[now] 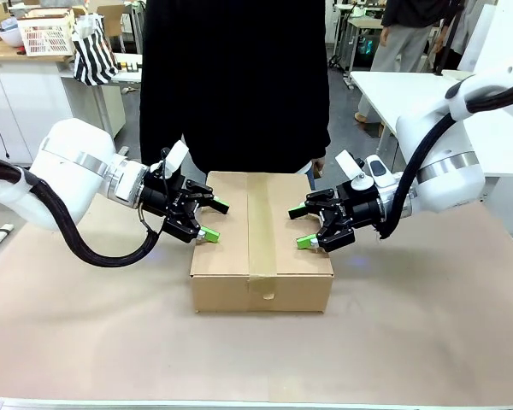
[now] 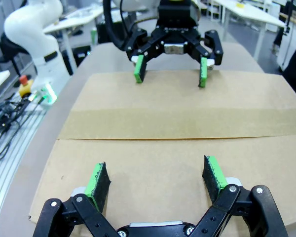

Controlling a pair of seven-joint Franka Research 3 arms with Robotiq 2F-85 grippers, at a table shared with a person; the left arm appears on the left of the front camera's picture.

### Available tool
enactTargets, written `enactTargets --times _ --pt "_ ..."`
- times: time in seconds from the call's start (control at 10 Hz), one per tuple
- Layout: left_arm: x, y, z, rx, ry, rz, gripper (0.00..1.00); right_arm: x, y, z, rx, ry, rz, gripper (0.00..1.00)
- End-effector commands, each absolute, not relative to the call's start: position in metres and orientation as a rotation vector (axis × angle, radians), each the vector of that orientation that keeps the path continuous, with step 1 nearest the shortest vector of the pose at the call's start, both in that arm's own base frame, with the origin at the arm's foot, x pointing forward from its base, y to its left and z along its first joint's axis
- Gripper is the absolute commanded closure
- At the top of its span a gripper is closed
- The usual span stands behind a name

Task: Pack the gift set into the box.
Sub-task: Press and hold the closed box until the human finishes sealing it.

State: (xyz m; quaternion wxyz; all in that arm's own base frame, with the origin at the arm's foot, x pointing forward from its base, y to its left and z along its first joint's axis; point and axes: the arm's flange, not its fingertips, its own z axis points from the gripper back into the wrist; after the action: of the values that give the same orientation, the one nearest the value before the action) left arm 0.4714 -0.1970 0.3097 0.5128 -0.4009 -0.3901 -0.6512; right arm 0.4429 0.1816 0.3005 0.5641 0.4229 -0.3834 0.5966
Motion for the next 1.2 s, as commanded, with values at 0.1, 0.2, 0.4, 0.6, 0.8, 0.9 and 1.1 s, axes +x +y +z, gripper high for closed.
enactTargets --times 0.1,0.2,0.4,0.6,0.8,0.9,1.1 --pt "0.470 -0.196 0.307 -0.966 -0.928 -1.562 0.00 0.442 0.181 0.299 0.991 -0.907 1.412 0.00" --pt "0.470 -0.196 0.307 -0.966 -0.928 -1.562 0.00 0.442 0.181 0.299 0.991 -0.907 1.412 0.00" --pt "0.470 -0.196 0.307 -0.966 -0.928 -1.562 0.00 0.442 0.181 0.299 0.991 -0.907 1.412 0.00" --pt "0.470 -0.196 0.307 -0.966 -0.928 -1.562 0.00 0.442 0.181 0.299 0.991 -0.907 1.412 0.00" --pt "0.472 -0.199 0.322 -1.130 -0.851 -1.474 0.00 0.442 0.182 0.312 1.019 -0.823 1.329 0.00" --pt "0.472 -0.198 0.338 -1.225 -0.789 -1.359 0.00 0.439 0.177 0.331 1.025 -0.752 1.241 0.00" --pt "0.455 -0.188 0.378 -1.391 -0.740 -1.014 0.00 0.428 0.156 0.372 1.077 -0.604 1.013 0.00"
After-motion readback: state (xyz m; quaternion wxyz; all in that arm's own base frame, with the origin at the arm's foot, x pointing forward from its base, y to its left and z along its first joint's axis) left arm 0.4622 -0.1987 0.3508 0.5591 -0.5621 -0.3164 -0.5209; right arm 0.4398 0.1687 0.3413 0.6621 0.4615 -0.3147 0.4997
